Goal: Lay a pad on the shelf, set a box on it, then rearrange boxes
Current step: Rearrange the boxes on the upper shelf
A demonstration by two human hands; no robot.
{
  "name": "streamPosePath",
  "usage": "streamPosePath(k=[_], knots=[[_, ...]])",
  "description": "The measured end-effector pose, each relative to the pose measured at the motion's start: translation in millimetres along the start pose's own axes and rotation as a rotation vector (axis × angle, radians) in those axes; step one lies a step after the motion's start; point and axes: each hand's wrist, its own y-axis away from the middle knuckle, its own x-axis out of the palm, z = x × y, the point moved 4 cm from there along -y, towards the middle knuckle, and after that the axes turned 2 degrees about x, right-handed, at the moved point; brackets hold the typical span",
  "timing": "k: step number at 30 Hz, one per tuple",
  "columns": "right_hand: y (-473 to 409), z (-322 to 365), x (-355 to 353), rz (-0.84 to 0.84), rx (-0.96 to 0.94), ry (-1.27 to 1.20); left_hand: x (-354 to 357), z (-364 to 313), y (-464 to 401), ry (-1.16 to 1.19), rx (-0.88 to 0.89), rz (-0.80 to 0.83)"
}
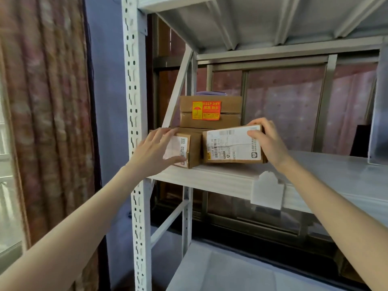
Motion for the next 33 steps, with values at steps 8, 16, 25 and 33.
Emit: streamPosePath(k=[8, 16, 25, 33], knots=[[14, -16, -7, 0.128, 0.037, -0.027, 19, -11, -8, 0.085, -0.042, -0.079], [13, -15, -3, 0.115, -0.023, 0.155, 21, -10, -8, 0.054, -0.001, -0.093], [23, -4, -48, 0.046, -0.094, 0.283, 3, -74, -26, 0.105, 0.169, -0.177], [55, -15, -174, -0.102, -0.009, 0.476, -10, -213, -67, 0.308, 0.382, -0.283]])
